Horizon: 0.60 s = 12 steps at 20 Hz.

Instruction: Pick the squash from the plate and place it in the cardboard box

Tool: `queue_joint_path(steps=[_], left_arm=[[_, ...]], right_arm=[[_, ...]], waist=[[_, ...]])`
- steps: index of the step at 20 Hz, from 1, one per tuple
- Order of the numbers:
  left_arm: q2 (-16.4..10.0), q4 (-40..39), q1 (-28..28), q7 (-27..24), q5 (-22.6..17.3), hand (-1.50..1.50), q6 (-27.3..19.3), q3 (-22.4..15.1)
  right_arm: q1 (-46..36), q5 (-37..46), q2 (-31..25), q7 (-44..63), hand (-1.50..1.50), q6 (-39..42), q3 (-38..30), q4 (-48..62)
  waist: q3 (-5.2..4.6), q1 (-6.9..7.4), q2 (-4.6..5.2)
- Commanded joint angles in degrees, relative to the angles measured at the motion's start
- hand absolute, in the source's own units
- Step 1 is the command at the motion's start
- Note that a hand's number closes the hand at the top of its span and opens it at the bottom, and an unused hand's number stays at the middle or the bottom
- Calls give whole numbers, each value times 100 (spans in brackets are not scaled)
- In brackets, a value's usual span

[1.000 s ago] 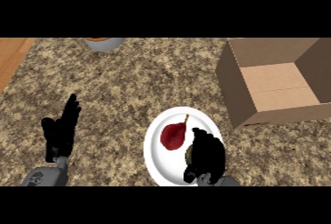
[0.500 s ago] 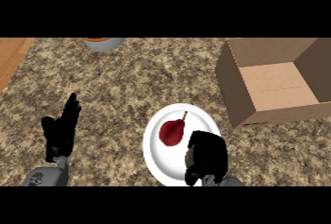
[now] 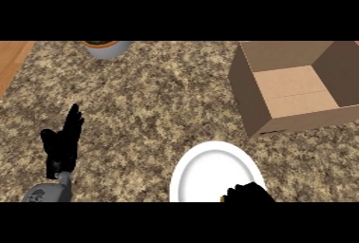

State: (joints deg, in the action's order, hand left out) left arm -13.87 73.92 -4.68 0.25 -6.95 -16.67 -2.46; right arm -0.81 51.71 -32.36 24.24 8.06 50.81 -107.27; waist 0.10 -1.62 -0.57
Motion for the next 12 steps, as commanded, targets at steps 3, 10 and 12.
queue_joint_path(steps=[3, 10, 12], left_arm=[[89, -3, -39, -5, -35, 0, -41, 51], [-116, 188, 93, 200, -51, 0, -2, 171], [43, 107, 184, 25, -38, 0, -25, 113]], right_arm=[[860, -295, -2146, -1842, 150, -1178, -635, -1274], [1988, -1669, -3624, -2729, 150, -2117, -2188, -2696], [1947, -2428, -3718, -2833, 150, -2208, -2899, -2750]], waist=[[0, -74, 16], [-4, -175, 1], [-6, -131, 24]])
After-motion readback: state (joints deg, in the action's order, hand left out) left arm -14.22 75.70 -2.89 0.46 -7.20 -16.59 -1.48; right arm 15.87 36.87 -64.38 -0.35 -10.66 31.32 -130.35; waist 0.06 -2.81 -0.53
